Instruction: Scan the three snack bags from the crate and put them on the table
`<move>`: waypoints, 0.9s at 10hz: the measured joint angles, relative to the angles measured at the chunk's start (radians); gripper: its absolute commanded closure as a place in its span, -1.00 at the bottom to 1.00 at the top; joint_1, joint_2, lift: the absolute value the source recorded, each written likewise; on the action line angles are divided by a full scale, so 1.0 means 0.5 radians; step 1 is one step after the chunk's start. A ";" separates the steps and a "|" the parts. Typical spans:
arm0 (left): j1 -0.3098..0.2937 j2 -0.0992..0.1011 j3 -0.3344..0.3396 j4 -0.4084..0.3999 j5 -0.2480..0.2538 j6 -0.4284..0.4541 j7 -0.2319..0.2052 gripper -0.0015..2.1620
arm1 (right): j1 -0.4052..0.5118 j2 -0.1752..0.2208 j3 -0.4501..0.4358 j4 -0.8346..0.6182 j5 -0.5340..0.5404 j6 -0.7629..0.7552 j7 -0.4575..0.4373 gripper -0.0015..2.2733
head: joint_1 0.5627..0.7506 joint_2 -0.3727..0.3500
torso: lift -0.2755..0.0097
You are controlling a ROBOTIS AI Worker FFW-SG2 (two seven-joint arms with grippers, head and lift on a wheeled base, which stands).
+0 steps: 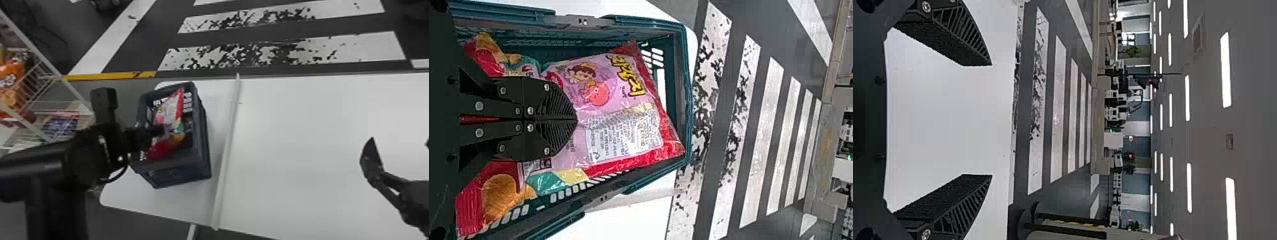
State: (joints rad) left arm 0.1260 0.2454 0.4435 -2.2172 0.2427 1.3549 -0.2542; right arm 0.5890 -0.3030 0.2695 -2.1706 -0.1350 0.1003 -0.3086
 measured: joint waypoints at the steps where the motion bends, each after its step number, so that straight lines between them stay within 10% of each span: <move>1: 0.006 -0.001 0.000 -0.030 0.005 -0.004 0.002 0.98 | 0.000 0.001 -0.001 0.000 0.000 0.000 0.000 -0.93 | 0.41 0.90 | 0.28; 9: 0.030 -0.082 -0.014 -0.376 0.131 -0.044 0.001 0.98 | -0.039 0.037 -0.035 -0.017 0.001 -0.002 -0.021 -0.93 | 0.41 0.68 | 0.28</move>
State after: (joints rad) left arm 0.1411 0.2043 0.4366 -2.4054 0.3081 1.3327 -0.2535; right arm 0.5696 -0.2844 0.2521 -2.1790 -0.1345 0.0996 -0.3191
